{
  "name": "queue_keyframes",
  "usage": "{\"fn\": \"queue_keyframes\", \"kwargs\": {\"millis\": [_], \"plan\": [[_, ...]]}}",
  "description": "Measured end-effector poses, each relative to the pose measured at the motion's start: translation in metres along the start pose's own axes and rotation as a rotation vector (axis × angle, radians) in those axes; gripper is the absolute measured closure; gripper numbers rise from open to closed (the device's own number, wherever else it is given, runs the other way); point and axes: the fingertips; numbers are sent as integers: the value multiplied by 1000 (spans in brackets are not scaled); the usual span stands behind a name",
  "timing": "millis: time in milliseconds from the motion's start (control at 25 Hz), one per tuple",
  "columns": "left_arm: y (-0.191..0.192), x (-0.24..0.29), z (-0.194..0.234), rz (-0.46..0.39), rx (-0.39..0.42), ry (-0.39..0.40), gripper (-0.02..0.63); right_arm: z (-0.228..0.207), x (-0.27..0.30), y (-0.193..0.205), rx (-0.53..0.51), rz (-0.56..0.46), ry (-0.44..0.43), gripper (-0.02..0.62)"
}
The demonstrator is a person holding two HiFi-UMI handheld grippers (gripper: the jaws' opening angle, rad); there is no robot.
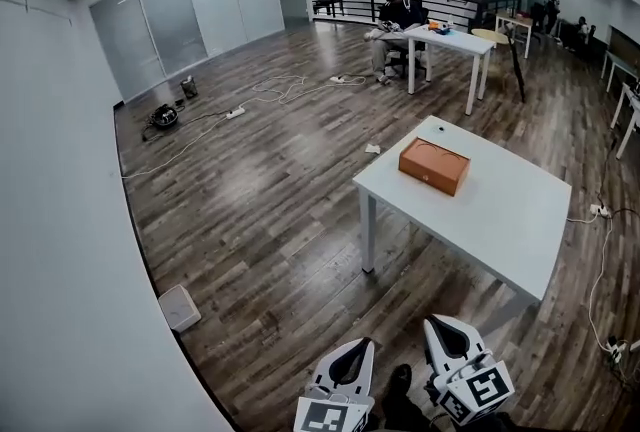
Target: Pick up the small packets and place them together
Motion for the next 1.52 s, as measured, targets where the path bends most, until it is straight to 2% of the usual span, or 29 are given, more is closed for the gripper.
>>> {"fn": "queue_keyframes", "kwargs": {"millis": [160,400,720,880,1000,1240,1520], "plan": [[3,20,19,26,2,-30,604,-11,29,-6,12,-37,-31,592],[5,50,48,58,6,-75,604,-54,76,-18,45,-54,-45,594],[8,127,72,127,13,-105,604,-121,142,-16,87,-20,-78,592],[-1,163,89,80,66,-137,604,-146,172,-14,86,-48,-91,592],[-20,184,108,65,100,-157,604,-148,191,-22,85,-42,-95,593],[-35,227,128,76,127,-143,604,-161,218,-24,78,-1,-78,592],[-25,276,163,80,118,-81,604,-185,266,-23,52,-8,-8,592]]}}
Point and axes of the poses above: the fingertips, and each gripper's own axes: x forward along the fingers, z to its left, y out of its underside, and after that the axes turned 8 degrees about x, right-handed
